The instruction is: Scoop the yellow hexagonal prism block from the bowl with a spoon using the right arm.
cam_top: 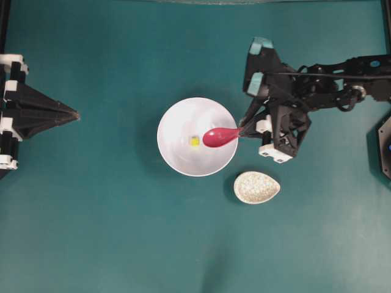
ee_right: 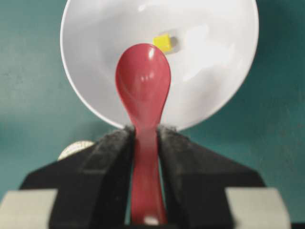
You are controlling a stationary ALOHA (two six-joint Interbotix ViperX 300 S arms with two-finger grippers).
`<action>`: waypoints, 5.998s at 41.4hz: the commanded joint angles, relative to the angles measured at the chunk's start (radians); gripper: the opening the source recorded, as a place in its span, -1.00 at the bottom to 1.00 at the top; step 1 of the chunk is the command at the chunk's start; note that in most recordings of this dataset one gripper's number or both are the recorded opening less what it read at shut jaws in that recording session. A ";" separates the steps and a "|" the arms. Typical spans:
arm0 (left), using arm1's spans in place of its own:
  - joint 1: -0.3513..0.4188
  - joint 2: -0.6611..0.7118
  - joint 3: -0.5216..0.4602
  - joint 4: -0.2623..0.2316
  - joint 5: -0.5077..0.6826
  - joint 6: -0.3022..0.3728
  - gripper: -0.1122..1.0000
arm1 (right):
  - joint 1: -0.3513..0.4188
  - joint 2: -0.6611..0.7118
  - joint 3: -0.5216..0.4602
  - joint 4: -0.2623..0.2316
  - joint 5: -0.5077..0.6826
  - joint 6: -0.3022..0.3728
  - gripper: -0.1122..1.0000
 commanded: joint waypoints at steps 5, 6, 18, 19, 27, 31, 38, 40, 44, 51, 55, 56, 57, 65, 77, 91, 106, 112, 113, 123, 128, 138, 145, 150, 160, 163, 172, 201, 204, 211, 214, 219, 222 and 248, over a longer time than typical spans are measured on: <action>-0.002 0.008 -0.018 0.003 -0.003 0.000 -0.78 | -0.003 0.018 -0.060 -0.037 0.048 0.005 -0.37; -0.002 0.008 -0.018 0.003 -0.003 0.000 -0.78 | -0.003 0.021 -0.066 -0.041 0.058 0.005 -0.37; -0.002 0.003 -0.021 0.002 -0.003 0.000 -0.78 | -0.003 0.078 -0.127 -0.057 0.158 0.041 -0.37; -0.002 0.003 -0.023 0.003 -0.003 0.000 -0.78 | -0.005 0.081 -0.132 -0.060 0.164 0.046 -0.37; -0.002 0.003 -0.021 0.002 -0.003 0.000 -0.78 | -0.005 0.123 -0.158 -0.112 0.207 0.098 -0.37; -0.002 0.003 -0.021 0.003 -0.003 0.000 -0.78 | -0.003 0.135 -0.163 -0.132 0.212 0.117 -0.37; -0.002 0.003 -0.021 0.002 -0.002 0.000 -0.78 | -0.005 0.156 -0.163 -0.141 0.207 0.124 -0.37; -0.002 0.003 -0.021 0.003 -0.002 0.000 -0.78 | -0.003 0.163 -0.163 -0.141 0.209 0.124 -0.37; -0.002 0.003 -0.021 0.002 -0.002 0.002 -0.78 | -0.003 0.172 -0.166 -0.141 0.207 0.123 -0.37; -0.002 0.003 -0.021 0.002 -0.003 0.002 -0.78 | -0.003 0.187 -0.179 -0.141 0.207 0.121 -0.37; -0.002 0.003 -0.021 0.003 -0.002 0.002 -0.78 | -0.003 0.196 -0.184 -0.141 0.209 0.120 -0.37; -0.002 0.003 -0.021 0.002 -0.003 0.002 -0.78 | -0.003 0.199 -0.186 -0.141 0.207 0.120 -0.37; -0.002 0.003 -0.021 0.002 -0.003 0.002 -0.78 | -0.003 0.202 -0.187 -0.141 0.209 0.120 -0.37; -0.002 0.003 -0.021 0.003 -0.002 0.002 -0.78 | -0.003 0.227 -0.198 -0.141 0.206 0.115 -0.37; -0.002 0.003 -0.021 0.003 -0.002 0.003 -0.78 | 0.000 0.259 -0.216 -0.141 0.173 0.110 -0.37; -0.002 0.003 -0.023 0.003 -0.002 0.003 -0.78 | 0.002 0.270 -0.215 -0.141 0.112 0.110 -0.37; 0.000 0.003 -0.023 0.003 -0.002 0.003 -0.78 | 0.011 0.290 -0.216 -0.138 0.067 0.110 -0.37; -0.002 0.003 -0.023 0.003 -0.003 0.003 -0.78 | 0.014 0.291 -0.216 -0.138 0.044 0.110 -0.37; -0.002 0.003 -0.023 0.002 -0.003 0.003 -0.78 | 0.014 0.290 -0.215 -0.137 0.040 0.110 -0.37; -0.002 0.003 -0.023 0.002 -0.003 0.003 -0.78 | 0.017 0.295 -0.216 -0.137 0.026 0.112 -0.37; -0.002 0.003 -0.025 0.003 -0.003 0.003 -0.78 | 0.018 0.304 -0.216 -0.135 0.025 0.114 -0.37; -0.002 0.003 -0.025 0.003 -0.002 0.003 -0.78 | 0.025 0.322 -0.216 -0.135 -0.005 0.114 -0.37; -0.002 0.002 -0.025 0.003 -0.003 0.003 -0.78 | 0.025 0.324 -0.216 -0.132 -0.023 0.114 -0.37; -0.002 0.003 -0.025 0.002 -0.003 0.003 -0.78 | 0.025 0.322 -0.216 -0.126 -0.031 0.114 -0.37; -0.002 0.002 -0.026 0.003 -0.003 0.002 -0.78 | 0.025 0.324 -0.216 -0.124 -0.032 0.114 -0.59; -0.002 0.003 -0.026 0.003 -0.003 0.003 -0.78 | 0.025 0.322 -0.216 -0.123 -0.032 0.115 -0.59; -0.002 0.003 -0.026 0.003 -0.002 0.002 -0.78 | 0.026 0.322 -0.218 -0.123 -0.029 0.115 -0.59; -0.002 0.002 -0.026 0.003 -0.003 0.002 -0.78 | 0.025 0.322 -0.302 -0.143 0.109 0.110 -0.64; -0.002 0.003 -0.026 0.003 -0.003 0.002 -0.78 | 0.025 0.318 -0.314 -0.149 0.133 0.110 -0.64; 0.000 0.003 -0.026 0.003 -0.002 0.002 -0.78 | 0.025 0.288 -0.341 -0.176 0.187 0.114 -0.64; 0.000 0.003 -0.026 0.002 -0.003 0.002 -0.78 | 0.025 0.272 -0.347 -0.186 0.202 0.115 -0.64; -0.002 0.003 -0.026 0.003 -0.005 0.002 -0.78 | 0.025 0.244 -0.353 -0.195 0.222 0.115 -0.64; -0.002 0.003 -0.026 0.003 -0.005 0.002 -0.78 | 0.025 0.222 -0.356 -0.202 0.244 0.117 -0.64; -0.002 0.003 -0.029 0.002 -0.008 0.000 -0.78 | 0.025 0.100 -0.373 -0.233 0.373 0.127 -0.64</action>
